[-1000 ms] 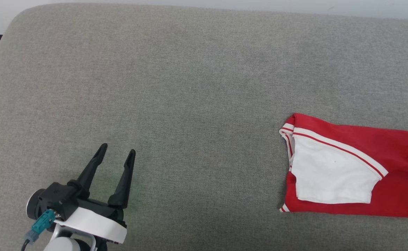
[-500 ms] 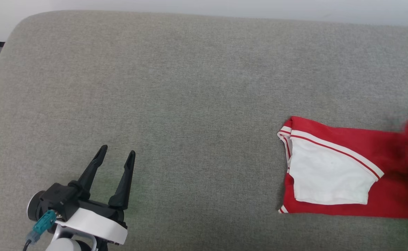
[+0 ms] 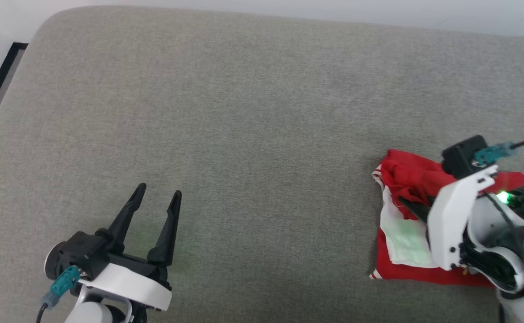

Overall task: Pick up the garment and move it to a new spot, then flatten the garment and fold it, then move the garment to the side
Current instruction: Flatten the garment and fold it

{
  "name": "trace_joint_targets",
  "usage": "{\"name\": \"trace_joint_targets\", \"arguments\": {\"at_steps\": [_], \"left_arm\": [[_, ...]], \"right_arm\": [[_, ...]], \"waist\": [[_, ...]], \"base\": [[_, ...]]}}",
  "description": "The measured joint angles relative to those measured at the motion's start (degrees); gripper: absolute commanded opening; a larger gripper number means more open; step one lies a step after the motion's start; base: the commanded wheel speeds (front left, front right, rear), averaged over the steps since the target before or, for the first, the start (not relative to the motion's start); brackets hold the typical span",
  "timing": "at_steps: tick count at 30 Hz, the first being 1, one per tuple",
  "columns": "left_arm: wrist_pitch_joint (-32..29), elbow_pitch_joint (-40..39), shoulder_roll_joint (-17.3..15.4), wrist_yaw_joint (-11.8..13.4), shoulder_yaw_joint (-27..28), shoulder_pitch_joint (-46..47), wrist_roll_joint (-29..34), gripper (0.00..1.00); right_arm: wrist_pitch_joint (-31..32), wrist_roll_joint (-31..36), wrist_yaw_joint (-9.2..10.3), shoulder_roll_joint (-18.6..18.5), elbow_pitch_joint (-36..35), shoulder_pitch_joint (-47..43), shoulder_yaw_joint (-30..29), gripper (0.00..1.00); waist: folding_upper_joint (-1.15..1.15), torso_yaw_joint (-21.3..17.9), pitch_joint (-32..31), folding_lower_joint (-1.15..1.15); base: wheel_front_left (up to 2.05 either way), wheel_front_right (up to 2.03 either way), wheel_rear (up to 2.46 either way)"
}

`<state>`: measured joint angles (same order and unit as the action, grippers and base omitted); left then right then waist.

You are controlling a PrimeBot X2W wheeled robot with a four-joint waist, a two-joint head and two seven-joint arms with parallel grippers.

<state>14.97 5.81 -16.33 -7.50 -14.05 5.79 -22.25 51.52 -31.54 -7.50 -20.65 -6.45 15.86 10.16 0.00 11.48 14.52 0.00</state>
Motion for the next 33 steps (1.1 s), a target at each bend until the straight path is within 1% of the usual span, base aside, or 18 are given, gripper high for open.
{"name": "trace_joint_targets", "arguments": {"at_steps": [3, 7, 9, 10, 11, 12, 17, 20, 22, 25, 30, 33], "left_arm": [[0.0, 0.29, 0.19, 0.0, 0.31, 0.21, -0.48, 1.0], [0.0, 0.65, 0.18, 0.0, 0.11, 0.57, -0.98, 1.0], [0.0, 0.79, 0.14, 0.0, 0.02, 0.66, -0.99, 1.0], [0.0, 0.87, 0.11, 0.0, 0.03, 0.73, -1.02, 1.0], [0.0, 0.92, 0.07, 0.0, 0.08, 0.73, -1.13, 1.0], [0.0, 1.02, 0.05, 0.0, 0.21, 0.7, -1.26, 1.0], [0.01, 1.52, -0.12, 0.0, 0.45, 0.01, -1.45, 1.0], [0.0, 1.88, -0.34, 0.0, 0.25, -0.2, -1.46, 1.0], [0.01, 2.07, -0.45, 0.0, 0.0, -0.2, -1.56, 1.0], [0.01, 2.5, -0.75, 0.0, -0.73, -0.2, -1.96, 1.0], [0.0, 3.8, -0.75, 0.0, -1.71, 0.01, -3.1, 1.0], [0.01, 4.81, -0.6, 0.0, -1.19, 0.29, -4.85, 1.0]], "right_arm": [[-2.1, 0.24, 0.0, 0.08, 3.11, 1.56, 2.09, 0.0], [-4.66, 0.26, 0.0, -0.78, 7.83, 2.64, 3.96, 0.0], [-5.36, 0.25, 0.0, -1.01, 8.73, 2.73, 4.28, 0.0], [-6.32, 0.1, -0.01, -0.96, 9.43, 2.75, 4.44, 0.21], [-7.25, -0.13, -0.01, -0.83, 10.0, 2.93, 4.49, 0.47], [-7.9, -0.26, -0.01, -0.82, 10.37, 3.15, 4.6, 1.0], [-11.54, -2.19, -0.01, -0.55, 10.51, 4.03, 3.08, 1.0], [-13.66, -2.37, 0.0, -2.15, 10.55, 4.64, 2.55, 1.0], [-15.22, -3.64, 0.0, -2.87, 10.8, 4.63, 2.27, 1.0], [-18.81, -4.58, 0.0, -4.3, 11.85, 4.6, 2.04, 1.0], [-26.95, -5.61, 0.0, -5.23, 15.41, 4.23, 1.43, 1.0], [-34.27, -5.46, 0.0, -5.3, 17.96, 4.15, 1.12, 1.0]], "waist": [[0.0, 0.52, 0.29, 0.0], [0.0, 0.94, 0.47, 0.0], [0.0, 0.97, 0.44, 0.0], [0.0, 0.95, 0.38, 0.0], [0.0, 0.89, 0.28, 0.0], [0.0, 0.75, 0.16, 0.0], [0.0, -0.76, -0.71, 0.0], [0.0, -2.09, -1.48, 0.0], [0.0, -3.05, -2.1, 0.0], [0.0, -4.62, -3.04, 0.0], [0.0, -7.17, -4.58, 0.0], [0.0, -8.68, -5.47, 0.0]], "base": [[0.0, 0.0, 0.0], [0.0, 0.0, 0.0], [0.0, 0.0, 0.0], [0.0, 0.0, 0.0], [0.0, 0.0, 0.0], [0.0, 0.0, 0.0], [0.0, 0.0, 0.0], [0.0, 0.0, 0.0], [0.0, 0.0, 0.0], [0.0, 0.0, 0.0], [0.0, 0.0, 0.0], [0.0, 0.0, 0.0]]}}
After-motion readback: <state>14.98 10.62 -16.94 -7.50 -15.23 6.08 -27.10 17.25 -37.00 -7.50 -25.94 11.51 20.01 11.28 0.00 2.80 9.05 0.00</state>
